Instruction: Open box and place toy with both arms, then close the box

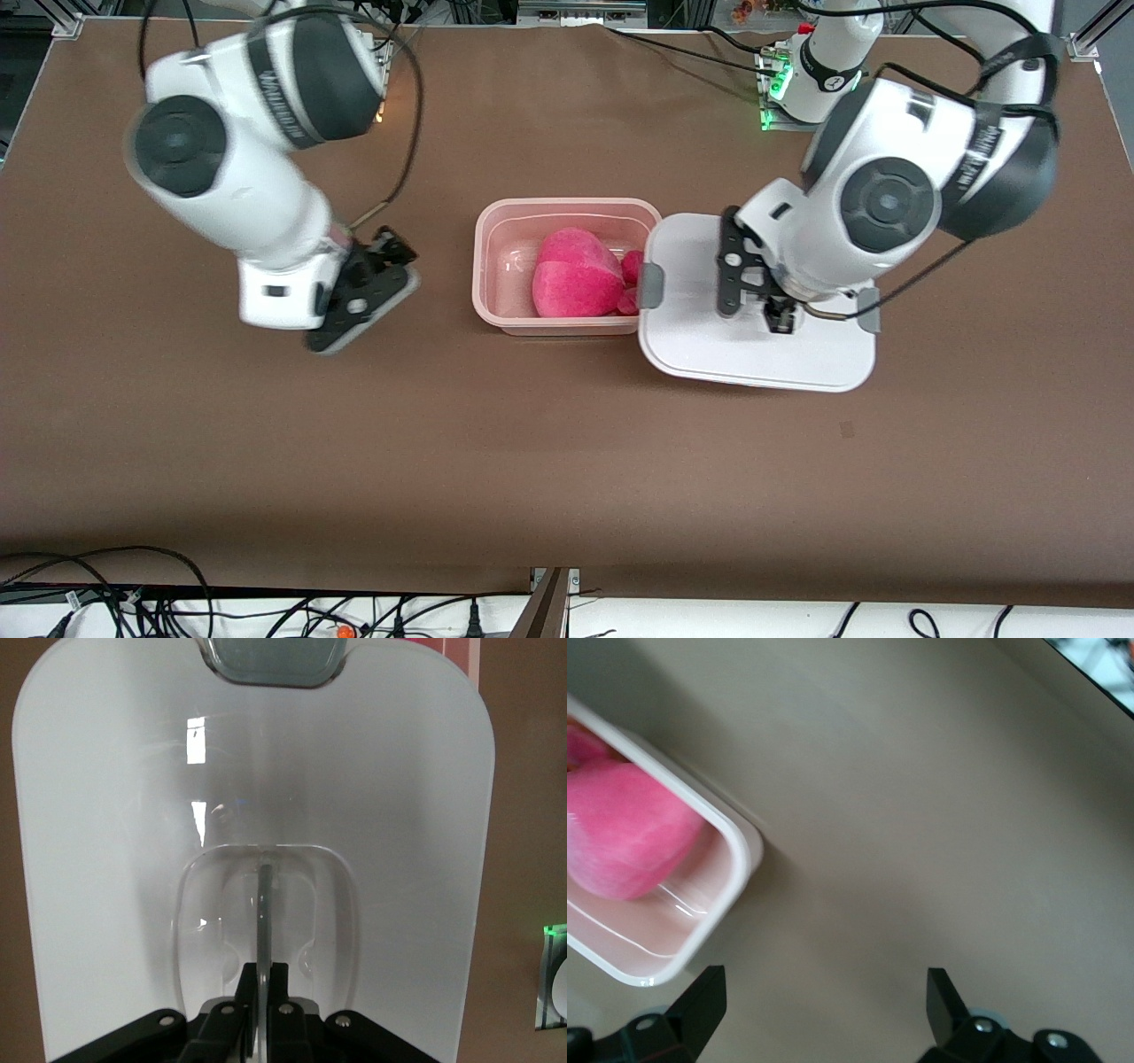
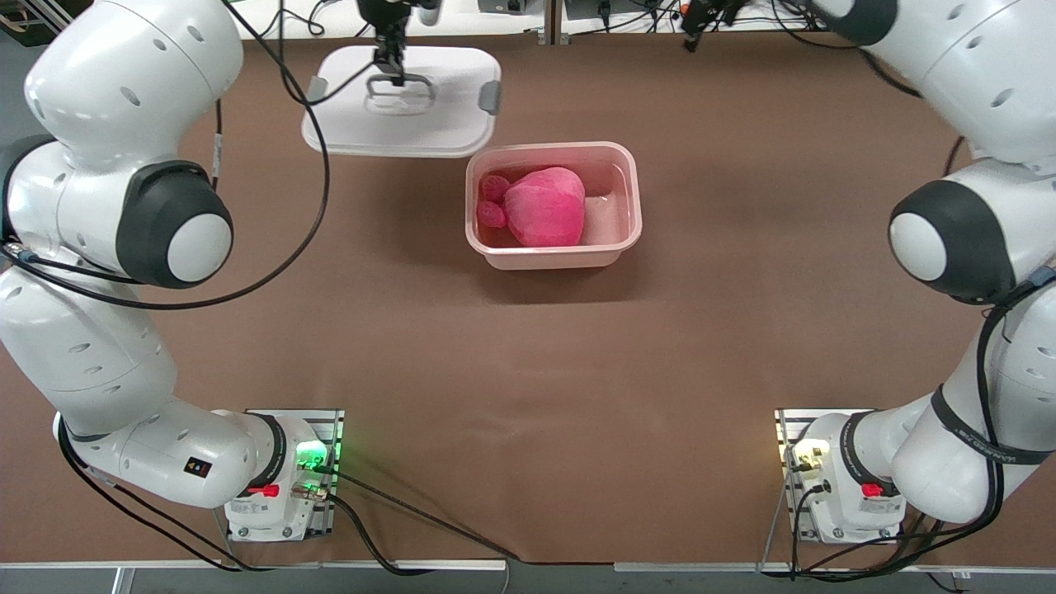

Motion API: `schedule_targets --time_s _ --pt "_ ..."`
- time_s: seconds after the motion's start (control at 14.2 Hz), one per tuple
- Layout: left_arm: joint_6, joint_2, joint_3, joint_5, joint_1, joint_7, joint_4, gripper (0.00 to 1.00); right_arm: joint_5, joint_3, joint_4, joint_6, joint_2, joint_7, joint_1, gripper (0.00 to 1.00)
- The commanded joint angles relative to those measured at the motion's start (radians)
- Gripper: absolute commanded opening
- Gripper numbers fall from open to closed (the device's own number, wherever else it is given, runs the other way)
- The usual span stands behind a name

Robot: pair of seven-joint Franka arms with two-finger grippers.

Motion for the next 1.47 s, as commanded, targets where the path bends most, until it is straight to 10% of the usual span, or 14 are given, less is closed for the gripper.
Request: schedule_targets --time_s 0.0,0.56,1.4 --pt "0.020 0.016 0.015 -0.026 -0.080 -0.112 0.010 0.00 0.021 -0.057 -0.149 0.003 -0.124 0.091 0.018 1.00" --pt "0.184 0.111 0.016 -0.011 -0.289 -0.333 0.010 0.00 0.000 -0.103 -0.249 -0.012 -0.226 0.271 -0.008 1.00" --pt "0.255 0.190 0.018 -0.005 -0.372 -0.453 0.010 0.00 -0.169 0.308 -0.476 0.043 -0.419 0.237 -0.490 1.00"
